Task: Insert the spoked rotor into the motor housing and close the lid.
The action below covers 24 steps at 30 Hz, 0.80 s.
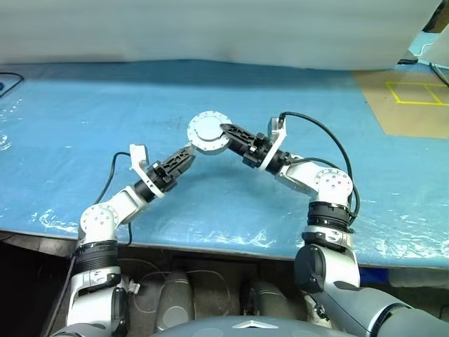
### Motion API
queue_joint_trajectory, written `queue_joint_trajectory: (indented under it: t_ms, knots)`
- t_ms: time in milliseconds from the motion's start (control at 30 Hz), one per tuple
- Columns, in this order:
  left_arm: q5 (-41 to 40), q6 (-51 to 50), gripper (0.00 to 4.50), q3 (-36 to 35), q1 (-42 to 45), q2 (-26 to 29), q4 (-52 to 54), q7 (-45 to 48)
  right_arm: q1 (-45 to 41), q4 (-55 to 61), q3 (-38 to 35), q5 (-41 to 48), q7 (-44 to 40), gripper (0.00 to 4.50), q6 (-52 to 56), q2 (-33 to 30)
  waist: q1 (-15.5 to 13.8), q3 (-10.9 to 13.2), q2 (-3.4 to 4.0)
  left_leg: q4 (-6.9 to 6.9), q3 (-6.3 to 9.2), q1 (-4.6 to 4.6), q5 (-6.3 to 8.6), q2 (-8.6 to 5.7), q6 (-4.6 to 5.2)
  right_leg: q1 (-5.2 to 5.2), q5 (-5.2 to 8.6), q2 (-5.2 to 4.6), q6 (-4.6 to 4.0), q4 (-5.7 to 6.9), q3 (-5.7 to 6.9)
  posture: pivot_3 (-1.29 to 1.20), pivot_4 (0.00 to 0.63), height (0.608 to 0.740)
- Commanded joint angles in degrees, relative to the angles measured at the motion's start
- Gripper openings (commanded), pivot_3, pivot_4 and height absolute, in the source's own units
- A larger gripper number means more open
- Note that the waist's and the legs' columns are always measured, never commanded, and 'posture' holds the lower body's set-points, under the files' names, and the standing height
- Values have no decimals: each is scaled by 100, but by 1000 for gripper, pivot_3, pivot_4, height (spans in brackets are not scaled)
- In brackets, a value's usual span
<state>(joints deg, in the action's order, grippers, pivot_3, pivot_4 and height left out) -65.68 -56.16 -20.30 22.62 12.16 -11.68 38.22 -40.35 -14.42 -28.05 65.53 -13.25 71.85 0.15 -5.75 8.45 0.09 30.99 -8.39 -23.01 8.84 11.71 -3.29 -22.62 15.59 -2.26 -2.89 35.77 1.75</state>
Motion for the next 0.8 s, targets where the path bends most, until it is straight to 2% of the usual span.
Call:
queue_joint_trajectory:
  t_ms: [33, 800]
  knots:
    - [73, 258, 4437, -46, 278, -109, -189, 82, -81, 415, 11, 453, -45, 2299, -4, 21, -2, 0, 0, 2, 0, 1, 0, -2, 0, 2, -2, -3, 2, 0, -1, 0, 150, 740]
    - [239, 500, 4437, -102, 965, -538, -876, 163, 81, 469, 289, 453, 50, 2299, -256, 12, 0, 1, -1, 19, 1, -6, 0, -6, 0, 5, -16, -6, 10, 0, -4, 0, 150, 740]
